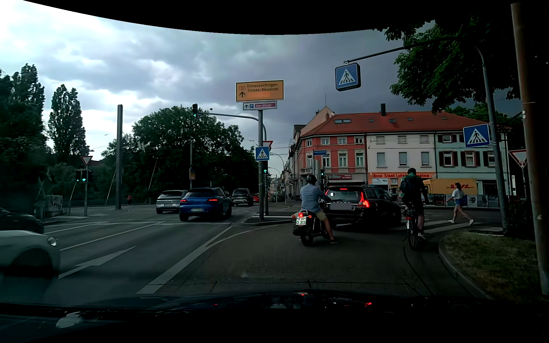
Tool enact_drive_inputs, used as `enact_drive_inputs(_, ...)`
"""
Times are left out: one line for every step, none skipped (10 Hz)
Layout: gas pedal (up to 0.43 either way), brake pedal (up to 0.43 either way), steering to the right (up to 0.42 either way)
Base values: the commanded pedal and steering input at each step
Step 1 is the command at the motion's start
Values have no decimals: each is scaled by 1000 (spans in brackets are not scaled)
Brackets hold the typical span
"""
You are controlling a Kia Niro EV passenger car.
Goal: Follow the waypoints while adhering to traffic rules and regulations
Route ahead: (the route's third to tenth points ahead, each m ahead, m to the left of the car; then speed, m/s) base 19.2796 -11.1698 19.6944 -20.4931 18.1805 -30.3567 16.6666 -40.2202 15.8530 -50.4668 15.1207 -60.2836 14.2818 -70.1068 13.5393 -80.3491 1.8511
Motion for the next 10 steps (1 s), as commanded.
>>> enact_drive_inputs(0, 201, 7)
enact_drive_inputs(0, 201, 7)
enact_drive_inputs(0, 195, 7)
enact_drive_inputs(0, 189, 7)
enact_drive_inputs(0, 183, 7)
enact_drive_inputs(0, 183, 8)
enact_drive_inputs(0, 183, 10)
enact_drive_inputs(0, 195, 11)
enact_drive_inputs(0, 201, 11)
enact_drive_inputs(0, 201, 11)
